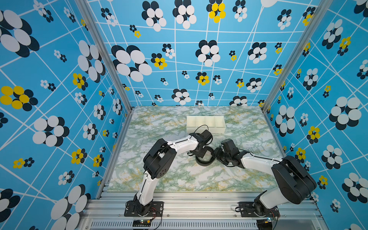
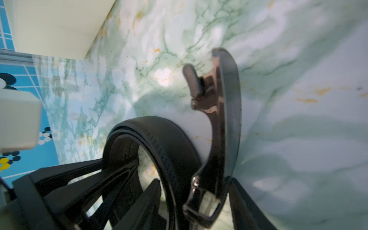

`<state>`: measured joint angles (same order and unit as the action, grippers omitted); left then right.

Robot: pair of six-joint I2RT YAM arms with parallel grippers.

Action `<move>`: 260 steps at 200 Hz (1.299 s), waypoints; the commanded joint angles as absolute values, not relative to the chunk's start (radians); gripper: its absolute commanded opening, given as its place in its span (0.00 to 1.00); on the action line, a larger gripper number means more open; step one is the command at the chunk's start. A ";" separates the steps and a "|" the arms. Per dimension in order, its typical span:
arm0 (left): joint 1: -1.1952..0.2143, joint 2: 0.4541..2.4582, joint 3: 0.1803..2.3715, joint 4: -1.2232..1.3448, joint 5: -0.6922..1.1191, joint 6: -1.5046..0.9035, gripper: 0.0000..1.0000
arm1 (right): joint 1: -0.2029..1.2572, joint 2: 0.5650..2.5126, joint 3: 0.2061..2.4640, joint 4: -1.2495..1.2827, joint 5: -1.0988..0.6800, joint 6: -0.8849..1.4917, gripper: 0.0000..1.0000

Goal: Place the belts into the storage roll
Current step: Roll the belt at the center of the board.

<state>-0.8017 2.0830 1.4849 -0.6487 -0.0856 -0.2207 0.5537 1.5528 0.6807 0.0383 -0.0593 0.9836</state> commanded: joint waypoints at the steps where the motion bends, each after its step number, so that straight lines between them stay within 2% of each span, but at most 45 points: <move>1: -0.841 2.165 1.405 -0.806 0.135 -0.228 0.00 | 0.567 1.602 0.749 -0.070 0.029 0.865 0.56; 31: -0.837 2.149 1.378 -0.764 0.187 -0.245 0.00 | 0.585 1.657 0.862 -0.172 0.082 0.742 0.48; 58: -0.825 2.128 1.349 -0.732 0.221 -0.257 0.00 | 0.587 1.698 0.887 -0.189 0.097 0.699 0.45; 82: -0.819 2.120 1.342 -0.719 0.242 -0.264 0.00 | 0.589 1.709 0.903 -0.199 0.121 0.653 0.37; 115: -0.815 2.102 1.338 -0.715 0.231 -0.275 0.00 | 0.590 1.738 0.955 -0.242 0.145 0.564 0.34; 135: -0.815 2.047 1.307 -0.695 0.192 -0.289 0.31 | 0.591 1.761 0.975 -0.255 0.148 0.507 0.31; 141: -0.813 2.026 1.296 -0.692 0.178 -0.297 0.38 | 0.590 1.767 0.979 -0.255 0.139 0.487 0.31; 172: -0.814 1.906 1.249 -0.675 0.131 -0.304 0.42 | 0.595 1.790 0.991 -0.250 0.133 0.405 0.25; 176: -0.814 1.892 1.245 -0.673 0.128 -0.306 0.47 | 0.598 1.791 0.994 -0.247 0.132 0.390 0.24; 197: -0.814 1.822 1.218 -0.666 0.091 -0.306 0.50 | 0.615 1.791 1.004 -0.234 0.121 0.290 0.21; 207: -0.814 1.786 1.198 -0.659 0.061 -0.302 0.52 | 0.621 1.790 1.017 -0.244 0.128 0.247 0.17; 243: -0.802 1.655 1.113 -0.614 -0.038 -0.280 0.54 | 0.631 1.772 1.021 -0.210 0.013 0.090 0.10; 260: -0.789 1.622 1.075 -0.580 -0.065 -0.243 0.54 | 0.631 1.772 1.034 -0.215 -0.049 0.036 0.03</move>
